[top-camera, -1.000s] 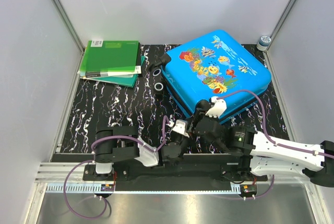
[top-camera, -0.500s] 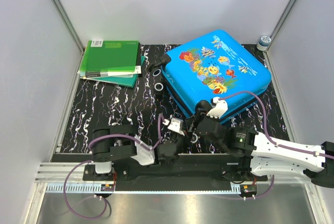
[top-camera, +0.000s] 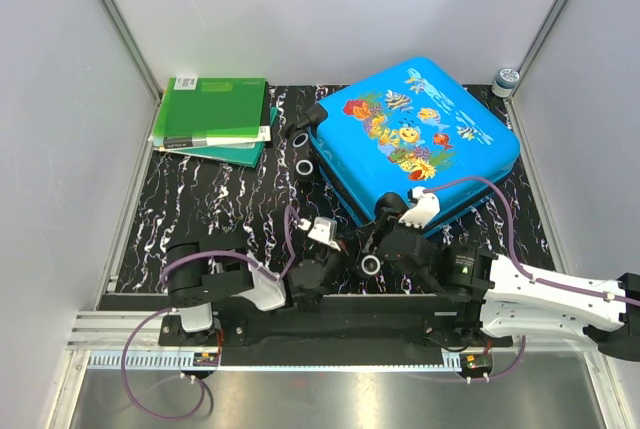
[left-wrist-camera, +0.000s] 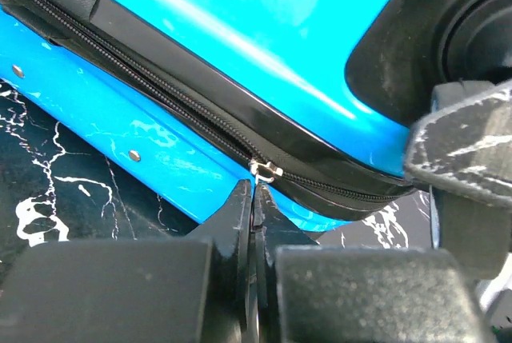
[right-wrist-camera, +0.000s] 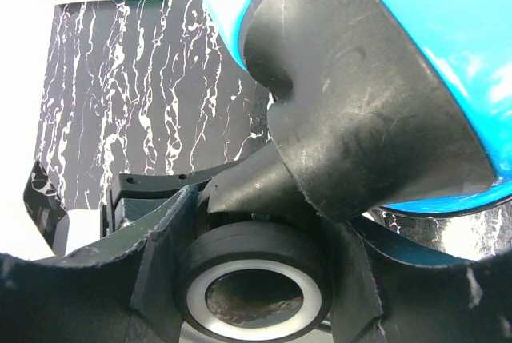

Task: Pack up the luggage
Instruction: Zip the luggage at the center of the board.

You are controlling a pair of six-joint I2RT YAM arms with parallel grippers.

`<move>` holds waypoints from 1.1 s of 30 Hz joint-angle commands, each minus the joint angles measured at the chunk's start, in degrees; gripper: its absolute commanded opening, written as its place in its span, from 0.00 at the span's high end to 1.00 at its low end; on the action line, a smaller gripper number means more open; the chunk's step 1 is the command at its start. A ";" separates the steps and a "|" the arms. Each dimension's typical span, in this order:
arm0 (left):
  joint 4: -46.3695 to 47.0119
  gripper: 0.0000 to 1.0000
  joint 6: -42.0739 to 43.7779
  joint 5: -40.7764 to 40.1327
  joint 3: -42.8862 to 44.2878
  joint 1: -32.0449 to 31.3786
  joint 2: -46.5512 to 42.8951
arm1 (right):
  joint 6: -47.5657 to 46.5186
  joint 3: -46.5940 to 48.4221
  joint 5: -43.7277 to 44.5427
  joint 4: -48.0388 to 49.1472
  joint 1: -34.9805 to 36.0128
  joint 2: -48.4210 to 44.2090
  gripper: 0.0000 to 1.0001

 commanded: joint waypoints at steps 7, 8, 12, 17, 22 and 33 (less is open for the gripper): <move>7.93 1.00 -0.91 -3.92 -5.84 6.16 -4.43 | 3.77 1.45 5.00 2.72 -0.03 -4.23 1.00; 7.13 1.00 -2.04 -3.48 -6.02 6.78 -4.87 | 4.12 1.19 5.00 2.28 -0.03 -4.31 1.00; 3.35 1.00 -3.02 -1.20 -6.72 9.94 -7.50 | 5.44 -0.04 5.27 0.43 -0.03 -4.49 1.00; -0.07 1.00 -5.22 1.18 -7.60 14.25 -9.09 | 6.85 -0.75 5.79 -2.38 0.06 -4.66 1.00; -3.32 1.00 -5.83 3.20 -7.17 17.86 -10.67 | 7.91 -1.28 6.50 -5.37 -0.03 -5.81 1.00; -3.24 0.80 -1.61 13.53 -12.60 25.14 -20.84 | 11.50 -2.16 7.55 -13.26 -0.03 -7.04 1.00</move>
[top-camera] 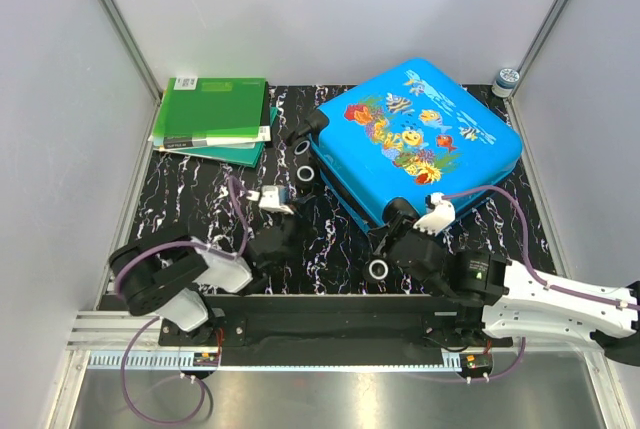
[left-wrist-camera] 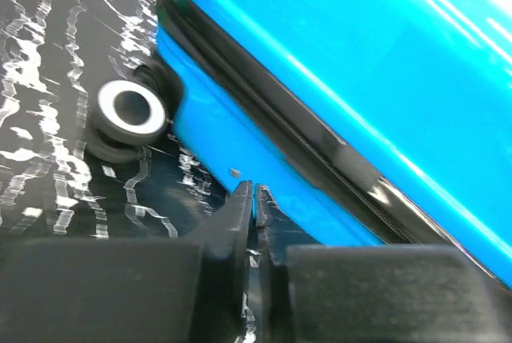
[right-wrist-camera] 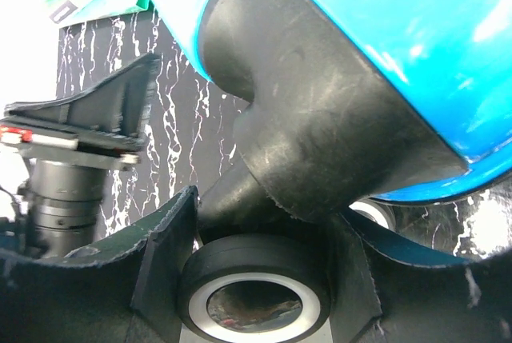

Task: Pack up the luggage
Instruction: Zip the luggage at the center of the board.

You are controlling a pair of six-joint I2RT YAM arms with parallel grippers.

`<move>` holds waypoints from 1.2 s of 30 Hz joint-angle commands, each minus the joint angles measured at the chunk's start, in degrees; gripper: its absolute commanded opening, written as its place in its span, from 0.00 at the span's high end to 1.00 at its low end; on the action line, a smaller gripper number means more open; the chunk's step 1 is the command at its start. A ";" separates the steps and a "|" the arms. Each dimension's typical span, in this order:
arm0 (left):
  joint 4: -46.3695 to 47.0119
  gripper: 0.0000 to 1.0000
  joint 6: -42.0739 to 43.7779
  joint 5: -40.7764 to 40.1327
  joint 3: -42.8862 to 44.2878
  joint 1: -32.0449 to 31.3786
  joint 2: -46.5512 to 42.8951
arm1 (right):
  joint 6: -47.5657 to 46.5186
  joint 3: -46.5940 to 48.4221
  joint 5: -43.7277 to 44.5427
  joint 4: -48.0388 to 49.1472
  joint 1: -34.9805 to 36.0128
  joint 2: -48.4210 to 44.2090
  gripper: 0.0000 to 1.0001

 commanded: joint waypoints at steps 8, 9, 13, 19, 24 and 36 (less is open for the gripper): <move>-25.16 0.22 10.04 24.04 6.40 17.76 -25.09 | 9.62 -1.04 11.47 -18.73 -0.18 -7.15 1.00; -27.21 0.19 11.53 28.75 8.09 18.56 -25.62 | 9.71 -1.22 11.82 -19.70 -0.18 -8.90 1.00; -34.69 0.10 15.24 44.32 17.05 24.44 -22.83 | 9.71 -1.84 13.84 -21.99 -0.18 -12.25 1.00; -44.44 0.01 17.52 59.90 30.23 31.13 -12.45 | 9.97 -2.10 13.67 -23.58 -0.18 -14.01 1.00; -54.64 0.01 24.01 65.62 36.40 32.98 -6.74 | 10.67 -3.07 13.32 -23.75 -0.18 -14.80 1.00; -63.00 0.03 28.07 68.70 41.32 33.07 0.74 | 10.50 -3.51 14.46 -23.75 -0.18 -14.10 1.00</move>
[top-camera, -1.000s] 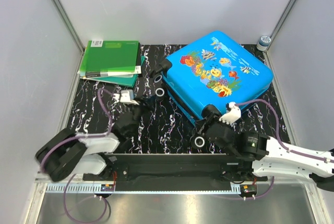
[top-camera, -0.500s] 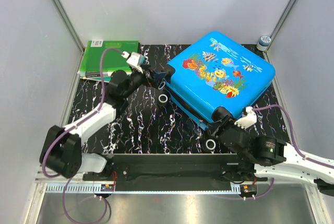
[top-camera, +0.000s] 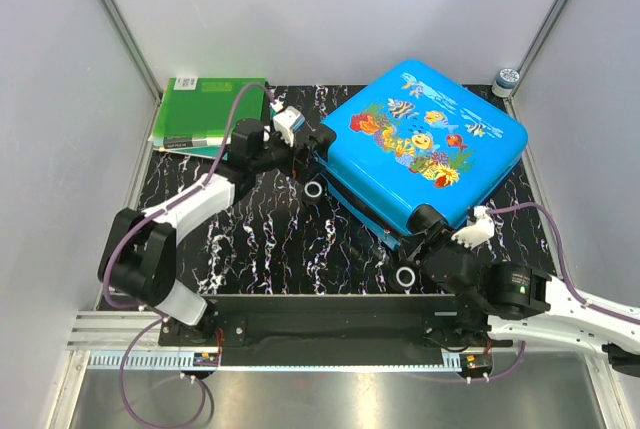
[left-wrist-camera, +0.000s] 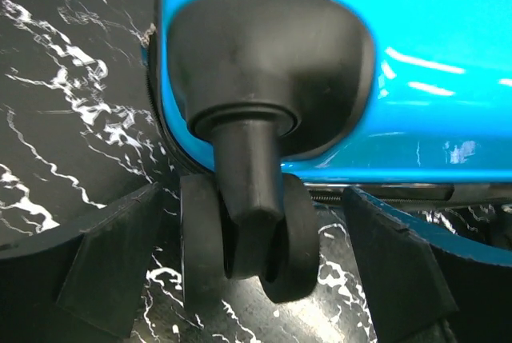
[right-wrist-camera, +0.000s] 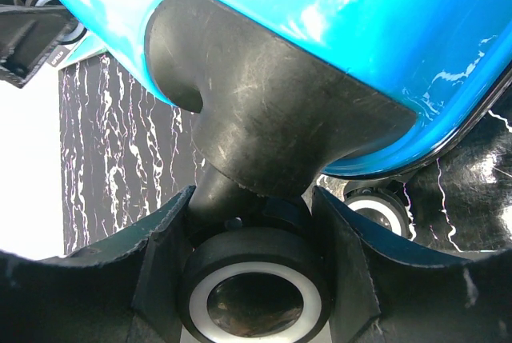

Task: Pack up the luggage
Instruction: Zip the luggage at the center of the board.

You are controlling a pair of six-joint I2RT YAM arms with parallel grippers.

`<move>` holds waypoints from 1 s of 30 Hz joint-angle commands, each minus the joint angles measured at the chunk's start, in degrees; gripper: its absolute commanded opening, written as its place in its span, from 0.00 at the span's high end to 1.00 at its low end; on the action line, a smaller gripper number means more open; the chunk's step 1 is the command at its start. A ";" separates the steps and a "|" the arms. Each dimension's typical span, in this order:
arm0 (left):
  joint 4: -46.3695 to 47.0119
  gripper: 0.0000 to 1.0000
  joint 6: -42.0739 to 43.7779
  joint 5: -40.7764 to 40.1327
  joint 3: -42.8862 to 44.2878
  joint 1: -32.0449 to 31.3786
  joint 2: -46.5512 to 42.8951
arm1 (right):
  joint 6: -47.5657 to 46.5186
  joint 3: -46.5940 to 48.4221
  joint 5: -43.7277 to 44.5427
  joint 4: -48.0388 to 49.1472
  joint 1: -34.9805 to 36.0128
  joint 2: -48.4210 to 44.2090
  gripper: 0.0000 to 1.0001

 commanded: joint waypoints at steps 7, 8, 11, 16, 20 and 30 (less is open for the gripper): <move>-3.56 0.47 1.87 6.07 7.84 0.31 7.83 | 0.38 -0.03 10.22 -6.72 -0.81 3.90 1.00; -3.39 0.74 1.78 6.51 7.76 0.31 8.18 | 0.20 0.06 10.30 -6.81 -0.81 4.17 1.00; -2.16 1.00 0.56 7.48 7.67 0.30 7.75 | -1.02 0.41 10.04 -6.55 -0.81 4.69 0.96; 2.23 1.00 -2.44 6.95 3.54 0.22 3.18 | -7.86 5.40 8.99 -6.72 -0.81 10.83 0.55; 4.43 1.00 -4.46 6.78 -0.06 0.13 -1.83 | -11.66 11.21 7.41 -7.60 -0.81 15.68 0.29; 0.48 1.00 -5.07 -3.59 -5.33 -3.03 -13.52 | -25.27 25.97 -4.36 -6.12 -0.73 16.74 0.18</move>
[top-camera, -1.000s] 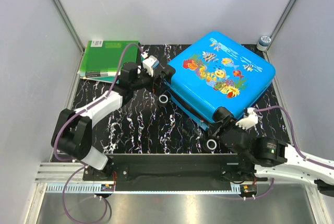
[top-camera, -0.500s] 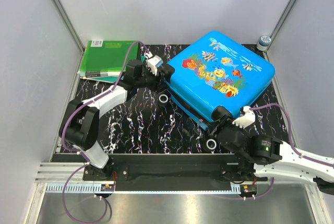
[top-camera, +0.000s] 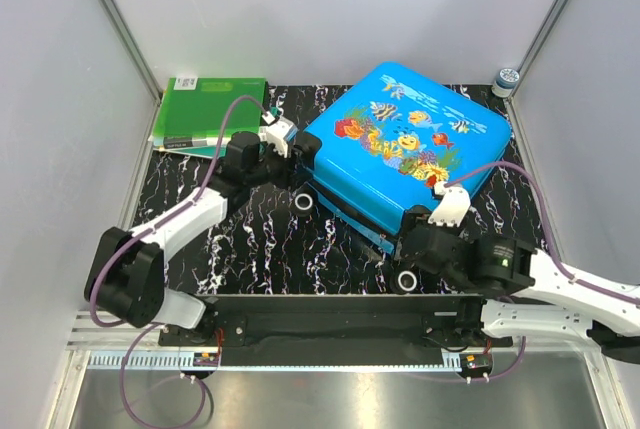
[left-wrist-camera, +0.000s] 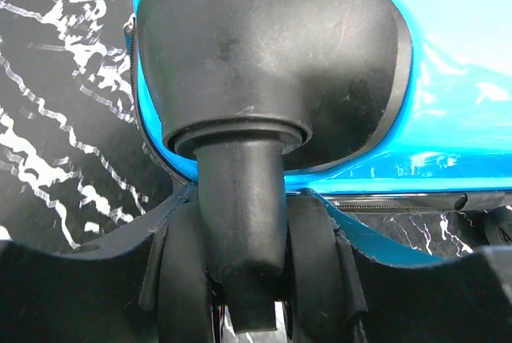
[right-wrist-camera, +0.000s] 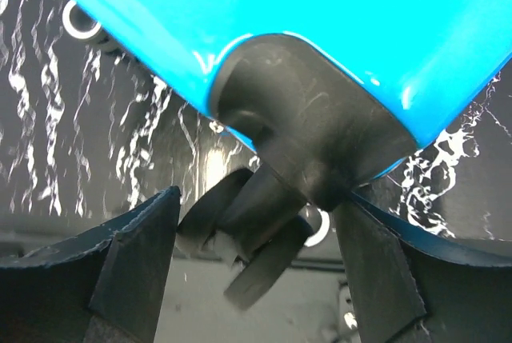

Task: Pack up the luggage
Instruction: Zip the luggage at the center of the board.

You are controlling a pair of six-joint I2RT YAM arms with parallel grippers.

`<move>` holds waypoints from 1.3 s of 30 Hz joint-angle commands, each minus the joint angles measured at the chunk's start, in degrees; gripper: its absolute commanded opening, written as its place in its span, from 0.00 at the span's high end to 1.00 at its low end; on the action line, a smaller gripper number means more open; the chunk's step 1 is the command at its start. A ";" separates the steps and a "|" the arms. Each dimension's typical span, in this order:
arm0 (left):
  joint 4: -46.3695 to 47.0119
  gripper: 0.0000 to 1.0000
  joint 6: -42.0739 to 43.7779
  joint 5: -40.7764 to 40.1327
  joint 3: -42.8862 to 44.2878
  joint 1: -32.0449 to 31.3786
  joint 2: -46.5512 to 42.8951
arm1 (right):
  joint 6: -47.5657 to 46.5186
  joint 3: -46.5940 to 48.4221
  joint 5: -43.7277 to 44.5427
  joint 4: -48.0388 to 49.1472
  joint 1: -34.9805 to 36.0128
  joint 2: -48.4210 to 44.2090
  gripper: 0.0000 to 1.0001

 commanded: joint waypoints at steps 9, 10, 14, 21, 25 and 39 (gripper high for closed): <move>2.97 1.00 -6.63 -6.16 -6.02 -6.87 -20.45 | -23.43 8.89 -16.09 21.00 -0.18 -3.94 0.15; 2.44 1.00 -7.07 -6.60 -5.94 -7.32 -20.97 | -23.88 9.16 -17.32 22.05 -0.18 -1.84 0.15; -0.98 1.00 -7.42 -7.83 -3.75 -9.08 -22.47 | -25.46 10.04 -22.07 25.40 0.52 1.86 0.15; -3.19 1.00 -7.51 -9.24 -0.06 -10.31 -21.51 | -27.92 12.24 -25.76 30.49 3.16 3.62 0.14; -3.28 1.00 -6.90 -9.41 2.14 -10.75 -20.37 | -28.63 13.20 -25.42 31.29 5.26 5.91 0.14; -4.33 1.00 -6.11 -8.89 8.38 -11.54 -18.35 | -24.60 11.46 -22.87 31.99 6.23 11.71 0.12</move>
